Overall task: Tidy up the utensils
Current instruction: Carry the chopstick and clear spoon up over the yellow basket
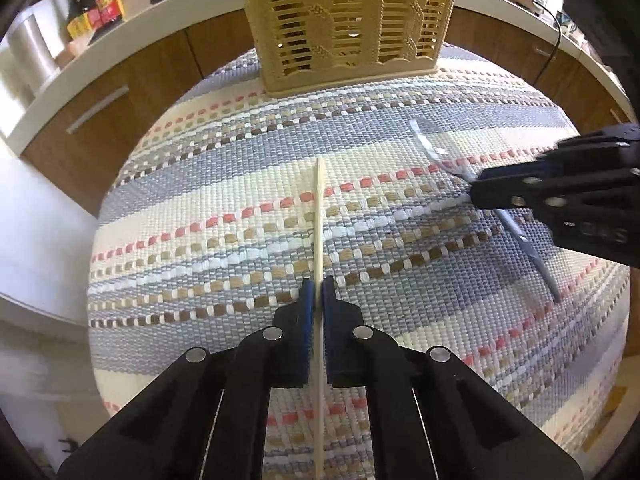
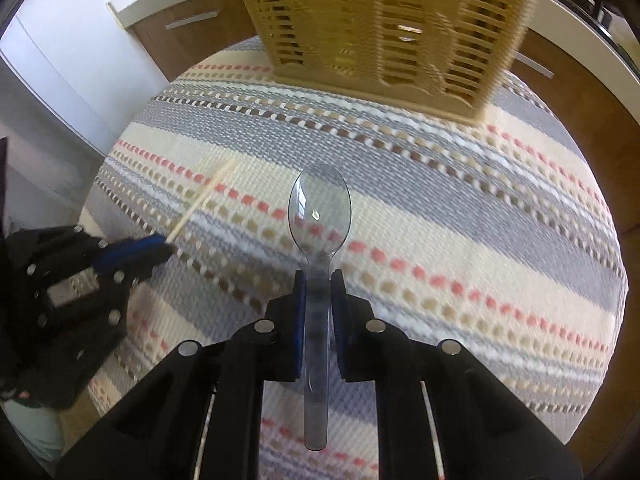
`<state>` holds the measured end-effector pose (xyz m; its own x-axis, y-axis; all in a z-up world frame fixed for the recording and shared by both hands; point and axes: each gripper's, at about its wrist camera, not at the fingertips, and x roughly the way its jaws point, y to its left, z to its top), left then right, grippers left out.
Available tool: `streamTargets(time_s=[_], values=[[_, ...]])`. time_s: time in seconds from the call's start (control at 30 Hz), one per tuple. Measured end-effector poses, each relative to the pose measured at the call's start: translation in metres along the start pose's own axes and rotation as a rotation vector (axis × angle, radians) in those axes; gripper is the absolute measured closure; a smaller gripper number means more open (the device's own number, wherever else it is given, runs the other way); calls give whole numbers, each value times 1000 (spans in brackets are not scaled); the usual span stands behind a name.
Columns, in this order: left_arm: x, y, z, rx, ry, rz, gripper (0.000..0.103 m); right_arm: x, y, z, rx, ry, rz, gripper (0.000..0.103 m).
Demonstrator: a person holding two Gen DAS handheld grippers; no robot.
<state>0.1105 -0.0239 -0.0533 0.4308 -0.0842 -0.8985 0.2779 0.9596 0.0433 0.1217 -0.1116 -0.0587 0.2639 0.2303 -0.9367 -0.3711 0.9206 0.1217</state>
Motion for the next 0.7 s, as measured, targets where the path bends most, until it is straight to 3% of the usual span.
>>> streamTargets(time_s=[0.17, 0.3, 0.47, 0.7], values=[[-26, 11, 5, -104, -146, -161, 101, -42, -16, -15, 16, -77, 45, 92], [-73, 19, 19, -149, -325, -255, 101, -88, -24, -17, 21, -176, 84, 92], [-133, 26, 41, -183, -547, -322, 101, -144, -28, -8, 13, -331, 115, 92], [-192, 37, 70, -219, -787, -391, 101, -200, -29, 24, 7, -539, 98, 92]])
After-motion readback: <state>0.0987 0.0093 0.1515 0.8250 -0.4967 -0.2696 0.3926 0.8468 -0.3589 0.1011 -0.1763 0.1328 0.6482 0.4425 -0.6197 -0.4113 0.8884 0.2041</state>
